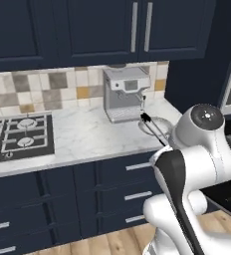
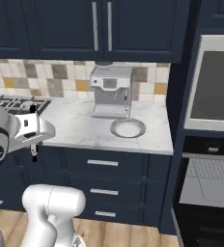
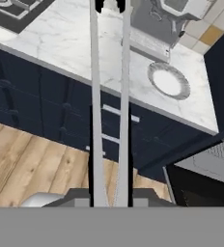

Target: Pick up the tongs from the counter and place them near the plate next to the oven.

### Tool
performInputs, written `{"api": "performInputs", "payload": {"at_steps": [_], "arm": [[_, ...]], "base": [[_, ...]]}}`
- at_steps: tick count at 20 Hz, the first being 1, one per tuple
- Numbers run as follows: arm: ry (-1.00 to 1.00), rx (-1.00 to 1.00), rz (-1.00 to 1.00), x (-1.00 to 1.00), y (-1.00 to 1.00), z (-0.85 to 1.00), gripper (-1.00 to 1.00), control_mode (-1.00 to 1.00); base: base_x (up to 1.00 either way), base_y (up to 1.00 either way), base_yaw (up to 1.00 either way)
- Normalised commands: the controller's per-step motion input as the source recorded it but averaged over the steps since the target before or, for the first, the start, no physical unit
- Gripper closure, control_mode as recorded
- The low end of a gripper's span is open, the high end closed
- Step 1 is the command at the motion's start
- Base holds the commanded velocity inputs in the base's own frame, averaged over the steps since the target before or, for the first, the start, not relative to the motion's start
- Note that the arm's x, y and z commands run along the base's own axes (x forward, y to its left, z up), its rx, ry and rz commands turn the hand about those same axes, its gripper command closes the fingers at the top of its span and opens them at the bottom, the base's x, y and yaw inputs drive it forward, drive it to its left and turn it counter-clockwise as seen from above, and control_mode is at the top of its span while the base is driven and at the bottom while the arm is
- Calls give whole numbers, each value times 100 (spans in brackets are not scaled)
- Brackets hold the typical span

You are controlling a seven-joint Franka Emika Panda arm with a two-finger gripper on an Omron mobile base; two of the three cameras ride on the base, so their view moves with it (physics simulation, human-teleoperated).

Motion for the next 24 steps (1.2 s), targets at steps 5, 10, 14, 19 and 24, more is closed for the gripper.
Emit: {"api": "performInputs", "payload": {"at_steps": [5,10,14,19,24], "arm": [[0,0,0,0,0,0,100,100],[0,0,0,0,0,0,100,100],[0,0,0,0,0,0,100,100],[0,0,0,0,0,0,100,100],[0,0,0,0,0,0,100,100]], "base": [[70,3,-29],[48,1,-11],[55,5,0],[81,0,0],[42,-7,5]]}}
